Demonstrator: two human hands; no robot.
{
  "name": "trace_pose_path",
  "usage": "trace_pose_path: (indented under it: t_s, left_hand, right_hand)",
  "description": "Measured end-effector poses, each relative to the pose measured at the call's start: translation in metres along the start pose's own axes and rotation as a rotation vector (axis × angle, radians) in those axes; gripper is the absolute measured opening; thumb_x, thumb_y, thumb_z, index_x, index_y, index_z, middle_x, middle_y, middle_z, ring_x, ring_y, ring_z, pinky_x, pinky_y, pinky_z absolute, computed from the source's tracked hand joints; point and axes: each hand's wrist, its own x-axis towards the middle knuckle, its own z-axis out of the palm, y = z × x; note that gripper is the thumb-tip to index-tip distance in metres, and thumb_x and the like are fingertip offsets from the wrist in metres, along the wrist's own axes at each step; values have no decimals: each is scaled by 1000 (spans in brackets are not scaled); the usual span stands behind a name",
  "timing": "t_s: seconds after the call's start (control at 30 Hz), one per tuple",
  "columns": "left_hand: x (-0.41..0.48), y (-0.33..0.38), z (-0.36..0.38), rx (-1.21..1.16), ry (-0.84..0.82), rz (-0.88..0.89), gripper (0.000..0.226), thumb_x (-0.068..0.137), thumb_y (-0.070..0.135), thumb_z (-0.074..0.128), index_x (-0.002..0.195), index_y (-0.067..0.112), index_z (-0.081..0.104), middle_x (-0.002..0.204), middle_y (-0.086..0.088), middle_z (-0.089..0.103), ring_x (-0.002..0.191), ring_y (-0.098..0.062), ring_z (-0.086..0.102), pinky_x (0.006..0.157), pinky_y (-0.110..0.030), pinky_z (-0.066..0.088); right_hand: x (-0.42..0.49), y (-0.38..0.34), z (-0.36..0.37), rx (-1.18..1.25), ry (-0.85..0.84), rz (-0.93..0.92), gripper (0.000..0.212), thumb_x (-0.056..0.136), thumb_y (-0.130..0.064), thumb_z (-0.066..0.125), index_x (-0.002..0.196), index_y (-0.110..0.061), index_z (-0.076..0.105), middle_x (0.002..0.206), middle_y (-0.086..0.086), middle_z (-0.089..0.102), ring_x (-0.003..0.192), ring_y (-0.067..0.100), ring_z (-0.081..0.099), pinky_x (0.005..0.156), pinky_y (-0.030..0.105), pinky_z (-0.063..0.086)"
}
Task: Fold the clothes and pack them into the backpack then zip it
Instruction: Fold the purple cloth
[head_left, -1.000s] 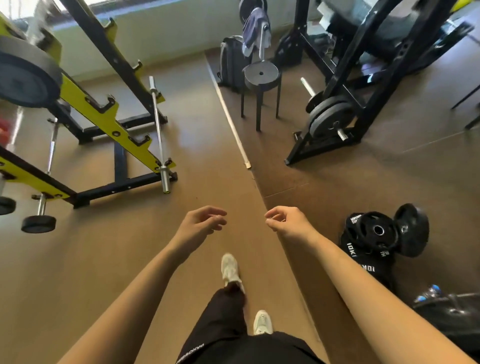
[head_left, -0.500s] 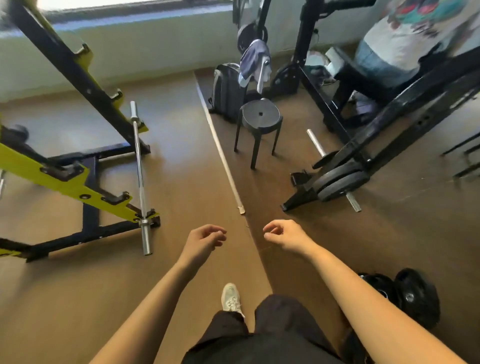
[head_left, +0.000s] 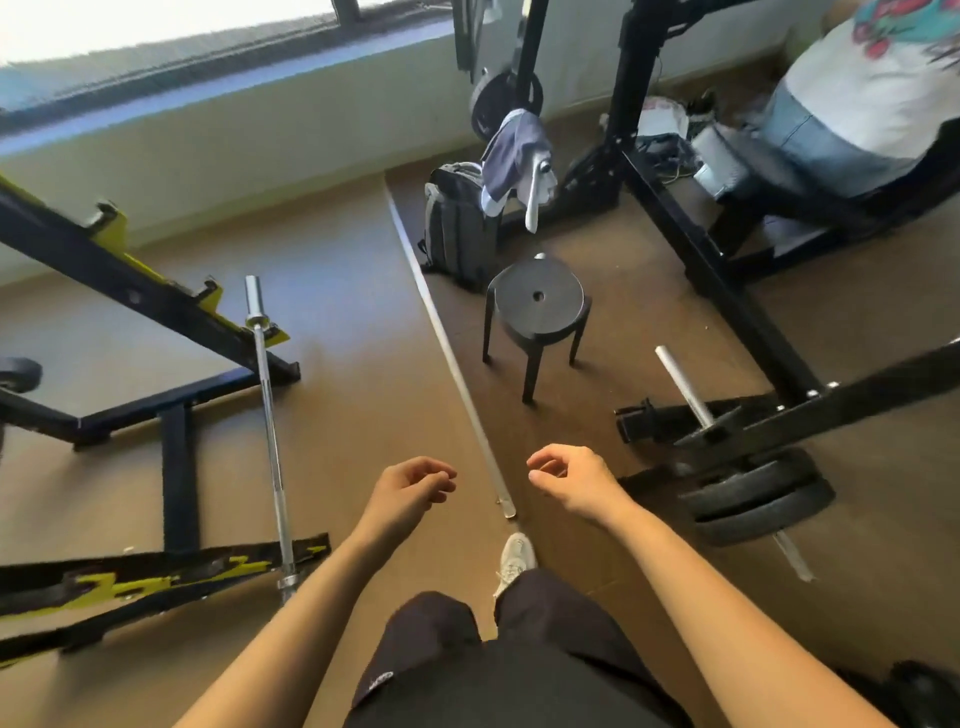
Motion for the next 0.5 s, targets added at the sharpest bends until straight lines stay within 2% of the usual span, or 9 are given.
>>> trace_pose_path:
  t_s: [0.07,0.2,0.4,0.5]
  left_hand:
    - [32,26,-9,10,-17,-2,15,101,17,60,99,18,74,94,-4,76,88,-18,70,76,-26,55]
    - [93,68,-31,-34,0,-1,16,100,13,60,100,13,75,94,-7,77,82,-15,70,76,-28,54]
    - [208,107,-77,-94,-36,-27,16,99,6,59,100,4,75,95,-16,76,84,-21,70,66,-17,53]
    - [281,126,-114,-123,-46,-31,17,99,3,58,97,3,75,93,-18,75,77,-19,68,60,-14,51]
  right_hand:
    - [34,-18,-18,-28,-37,-1,22,96,-26,65,116,-19,70,104,-5,67,101,11,62,87,29,55]
    - [100,-54,-50,-54,-60,15,21,96,-29,65,116,-21,69,102,-8,64,100,12,62,88,30,56]
    - [220,-101,-77,-55,-30,53,22,97,-29,64,118,-22,69,110,-6,66,106,12,61,87,27,54]
    - [290,-129,-86,-45,2,94,21,97,-27,65,117,-21,70,111,-5,67,105,13,62,87,29,55]
